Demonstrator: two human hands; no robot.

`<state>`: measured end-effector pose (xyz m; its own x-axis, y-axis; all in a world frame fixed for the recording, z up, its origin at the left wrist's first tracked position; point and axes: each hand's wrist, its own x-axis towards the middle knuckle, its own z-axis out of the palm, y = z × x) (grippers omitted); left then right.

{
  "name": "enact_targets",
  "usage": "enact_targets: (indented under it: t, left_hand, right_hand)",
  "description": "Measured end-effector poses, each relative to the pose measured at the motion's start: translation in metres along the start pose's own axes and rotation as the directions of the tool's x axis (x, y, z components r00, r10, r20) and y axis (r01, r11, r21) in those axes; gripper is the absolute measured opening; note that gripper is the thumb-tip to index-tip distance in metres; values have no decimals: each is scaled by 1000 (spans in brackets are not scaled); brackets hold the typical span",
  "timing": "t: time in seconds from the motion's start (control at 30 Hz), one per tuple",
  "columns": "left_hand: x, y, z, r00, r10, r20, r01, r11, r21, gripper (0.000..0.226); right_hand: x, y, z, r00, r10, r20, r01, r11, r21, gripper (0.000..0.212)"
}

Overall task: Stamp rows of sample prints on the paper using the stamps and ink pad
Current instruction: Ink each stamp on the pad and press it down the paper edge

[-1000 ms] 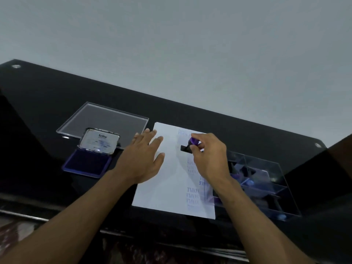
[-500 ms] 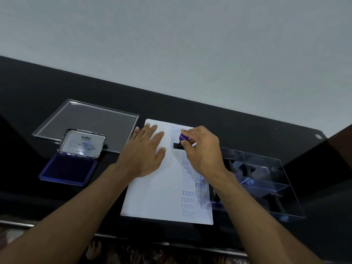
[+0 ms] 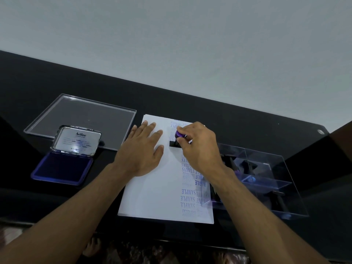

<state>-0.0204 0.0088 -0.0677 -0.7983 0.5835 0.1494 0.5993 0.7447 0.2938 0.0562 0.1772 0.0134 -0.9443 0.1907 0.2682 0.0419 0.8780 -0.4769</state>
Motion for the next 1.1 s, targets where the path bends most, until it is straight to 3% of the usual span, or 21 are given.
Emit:
enact_targets:
  t: [0.73,1.1]
  left_hand:
    - [0,-1,1,1000,-5,9,5,1000,19,69]
    - [0,-2,3,1000,-3,-5,3,1000,15,67]
  right_hand:
    - [7,-5,0,996,20,93,-11,995,-104,29]
    - [13,-3,0,993,68,93,-62,996,-65,26]
